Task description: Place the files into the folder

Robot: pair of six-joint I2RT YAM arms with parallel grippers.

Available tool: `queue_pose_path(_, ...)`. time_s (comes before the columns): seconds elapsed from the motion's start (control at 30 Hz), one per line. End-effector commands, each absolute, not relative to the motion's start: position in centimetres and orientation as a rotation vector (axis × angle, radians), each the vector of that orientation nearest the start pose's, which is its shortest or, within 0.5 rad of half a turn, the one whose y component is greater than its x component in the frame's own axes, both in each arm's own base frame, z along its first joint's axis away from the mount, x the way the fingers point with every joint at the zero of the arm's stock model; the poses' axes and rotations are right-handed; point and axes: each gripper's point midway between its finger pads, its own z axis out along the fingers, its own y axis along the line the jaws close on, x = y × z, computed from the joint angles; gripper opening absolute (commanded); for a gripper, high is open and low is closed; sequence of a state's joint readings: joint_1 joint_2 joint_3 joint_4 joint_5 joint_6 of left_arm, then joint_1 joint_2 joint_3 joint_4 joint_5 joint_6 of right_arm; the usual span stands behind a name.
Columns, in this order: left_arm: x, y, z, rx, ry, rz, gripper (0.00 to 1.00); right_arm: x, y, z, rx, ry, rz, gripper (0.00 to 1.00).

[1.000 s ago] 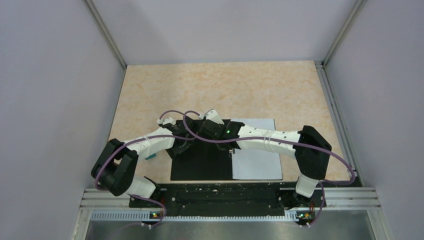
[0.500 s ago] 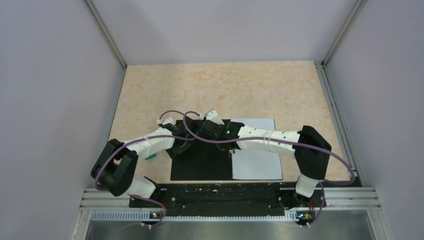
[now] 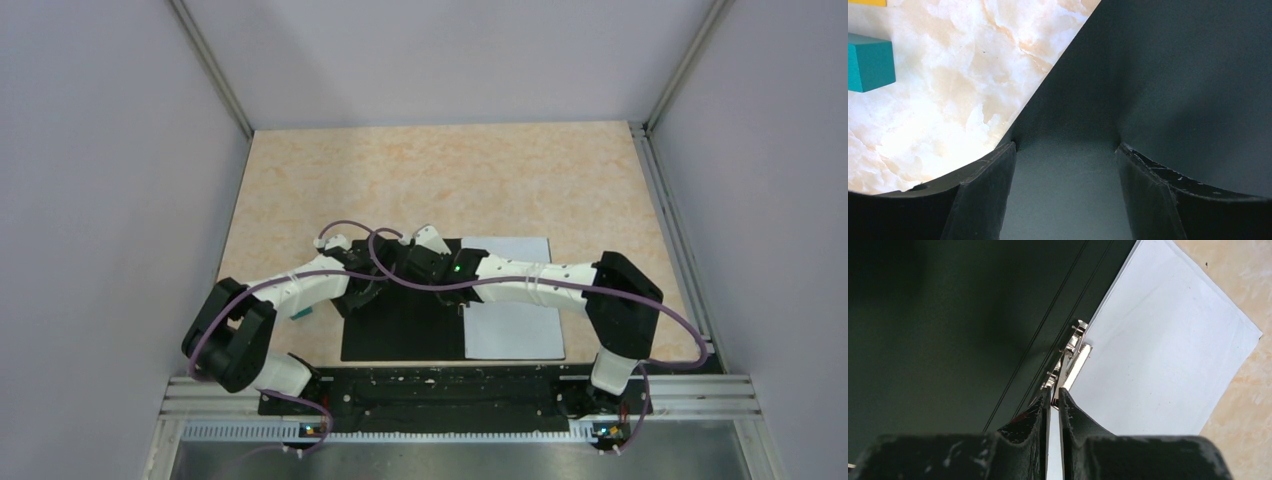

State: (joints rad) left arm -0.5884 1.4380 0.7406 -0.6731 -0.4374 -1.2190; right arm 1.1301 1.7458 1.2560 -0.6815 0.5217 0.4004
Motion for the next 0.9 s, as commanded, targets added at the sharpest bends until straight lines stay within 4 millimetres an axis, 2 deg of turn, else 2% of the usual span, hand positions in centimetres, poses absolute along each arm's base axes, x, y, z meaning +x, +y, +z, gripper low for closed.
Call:
queue_pose_path(0.0, 19.4, -9.1, -1.0, -0.932, 2.63, 0.258, 0.79, 22.1, 30.1, 8.8, -0.756, 2.355, -0.117, 0.11)
queue_pose_path(0.47, 19.4, -8.9, -1.1, -0.979, 2.633, 0.274, 0.79, 20.9, 28.6, 9.1, -0.72, 2.377, -0.081, 0.1)
queue_pose_path(0.87, 19.4, -8.8, -1.2, -0.994, 2.633, 0.285, 0.79, 20.7, 28.8, 9.8, -0.714, 2.371, -0.048, 0.1)
